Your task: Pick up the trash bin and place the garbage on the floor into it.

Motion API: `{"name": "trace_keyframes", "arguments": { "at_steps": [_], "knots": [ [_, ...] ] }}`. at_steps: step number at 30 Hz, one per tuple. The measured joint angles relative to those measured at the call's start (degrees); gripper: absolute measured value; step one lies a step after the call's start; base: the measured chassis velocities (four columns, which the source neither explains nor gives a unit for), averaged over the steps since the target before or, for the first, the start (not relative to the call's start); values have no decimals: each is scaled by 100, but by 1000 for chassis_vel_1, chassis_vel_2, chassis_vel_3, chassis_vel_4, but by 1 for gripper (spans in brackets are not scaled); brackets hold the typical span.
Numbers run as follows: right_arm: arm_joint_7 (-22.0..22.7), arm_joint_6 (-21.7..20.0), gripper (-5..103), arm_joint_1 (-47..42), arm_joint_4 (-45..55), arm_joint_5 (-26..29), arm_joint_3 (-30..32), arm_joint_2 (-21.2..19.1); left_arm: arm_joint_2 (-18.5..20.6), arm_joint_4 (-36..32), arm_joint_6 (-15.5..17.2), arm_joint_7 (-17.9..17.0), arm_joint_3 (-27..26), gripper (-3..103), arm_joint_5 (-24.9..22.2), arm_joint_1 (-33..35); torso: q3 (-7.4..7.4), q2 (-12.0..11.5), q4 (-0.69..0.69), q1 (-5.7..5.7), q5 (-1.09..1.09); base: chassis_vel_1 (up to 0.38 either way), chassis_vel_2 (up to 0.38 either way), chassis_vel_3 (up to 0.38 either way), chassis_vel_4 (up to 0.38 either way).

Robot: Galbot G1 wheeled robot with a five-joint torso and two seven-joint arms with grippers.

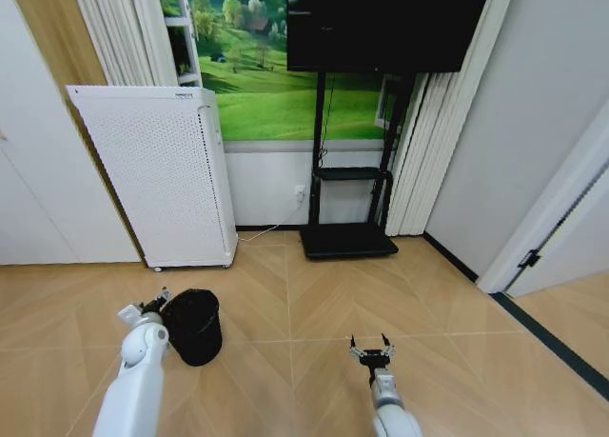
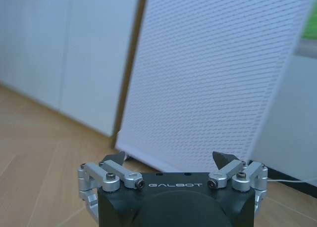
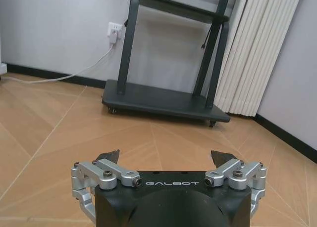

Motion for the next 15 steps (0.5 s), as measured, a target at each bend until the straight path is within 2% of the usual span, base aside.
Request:
{"name": "trace_keyframes", "arguments": {
  "at_steps": [1,2,4,5,8,9,11,15],
  "knots": [
    [44,54,100,17,36,68,17,9,-17,-468,-65,423,63,99,289,398,-1,0,1,0,3,0,0,0,0],
    [44,54,100,17,36,68,17,9,-17,-468,-65,423,63,99,289,398,-1,0,1,0,3,0,0,0,0],
    [103,180,100,50,62,173,62,18,-98,-939,-241,920,152,100,771,973,0,0,3,0,-1,0,0,0,0],
    [125,231,100,65,68,217,75,17,-116,-1058,-317,1071,183,100,928,1177,-1,0,-1,0,2,0,0,0,0],
    [167,293,100,85,72,301,82,5,-152,-1149,-376,1209,216,100,1102,1424,0,0,3,0,2,0,0,0,0],
    [219,347,100,104,74,394,85,-4,-187,-1205,-436,1358,231,100,1251,1608,0,0,1,0,-3,0,0,0,0],
    [228,451,100,125,74,459,109,16,-218,-1281,-513,1560,235,100,1411,1835,0,0,0,0,3,0,0,0,0],
    [209,558,100,156,74,558,123,34,-212,-1426,-529,1756,257,100,1456,2065,0,0,0,0,1,0,0,0,0]
  ]
}}
